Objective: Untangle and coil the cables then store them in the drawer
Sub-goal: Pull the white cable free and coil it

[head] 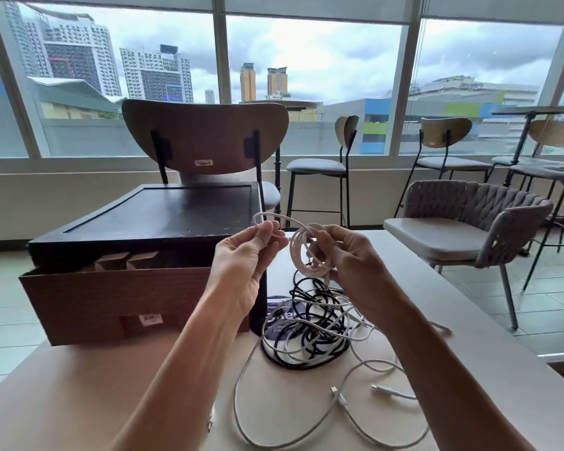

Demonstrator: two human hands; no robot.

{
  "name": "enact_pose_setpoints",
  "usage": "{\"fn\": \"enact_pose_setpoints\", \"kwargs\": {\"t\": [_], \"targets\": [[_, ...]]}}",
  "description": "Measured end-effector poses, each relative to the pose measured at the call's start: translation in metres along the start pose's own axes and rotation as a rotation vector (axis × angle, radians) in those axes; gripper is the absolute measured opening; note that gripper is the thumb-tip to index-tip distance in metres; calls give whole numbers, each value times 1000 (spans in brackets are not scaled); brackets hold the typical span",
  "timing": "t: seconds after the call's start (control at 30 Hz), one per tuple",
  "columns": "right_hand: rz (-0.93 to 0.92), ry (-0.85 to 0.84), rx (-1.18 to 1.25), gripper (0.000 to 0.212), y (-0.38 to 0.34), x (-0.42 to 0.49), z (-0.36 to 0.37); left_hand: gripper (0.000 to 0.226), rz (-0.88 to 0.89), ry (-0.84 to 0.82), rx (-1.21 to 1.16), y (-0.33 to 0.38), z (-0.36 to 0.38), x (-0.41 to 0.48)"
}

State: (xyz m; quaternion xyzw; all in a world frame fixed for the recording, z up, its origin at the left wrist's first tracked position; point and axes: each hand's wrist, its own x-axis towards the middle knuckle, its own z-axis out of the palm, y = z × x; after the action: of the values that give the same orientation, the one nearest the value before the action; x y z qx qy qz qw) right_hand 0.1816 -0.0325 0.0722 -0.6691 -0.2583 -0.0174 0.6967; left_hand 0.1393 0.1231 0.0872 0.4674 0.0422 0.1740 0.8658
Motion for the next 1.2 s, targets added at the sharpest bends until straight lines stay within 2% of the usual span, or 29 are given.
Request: {"fn": "enact_pose_setpoints", "kwargs": {"t": [0.17,0.37,0.47,0.6,0.67,0.77,0.87,1.07,1.2], "targets": [[-166,172,-163,20,2,-2,7,15,-107,-12,-5,1,0,0],[-192,145,-250,25,0,-3,6,18,-232,-46,-43,5,3,-2],[-191,106,-98,22,-4,-4,3,20,-302,-126,-29,8,1,-2],[-21,-83,333,23,-2,-5,-1,20,-333,-162,-23,4,2,-4],[10,-146,432,23,-1,-6,-2,18,-335,-173,-45,1,5,-5],[-40,-64,313,21,-2,-5,-1,16,-325,-184,-65,-3,6,-5],[-87,52,170,20,-2,-3,-2,16,-311,-254,22,-5,6,-4],[-169,212,-22,18,5,0,2,40,-234,-453,53,-5,7,-8],[-187,176,-74,18,8,0,1,38,-165,-324,175,-8,10,-6]]}}
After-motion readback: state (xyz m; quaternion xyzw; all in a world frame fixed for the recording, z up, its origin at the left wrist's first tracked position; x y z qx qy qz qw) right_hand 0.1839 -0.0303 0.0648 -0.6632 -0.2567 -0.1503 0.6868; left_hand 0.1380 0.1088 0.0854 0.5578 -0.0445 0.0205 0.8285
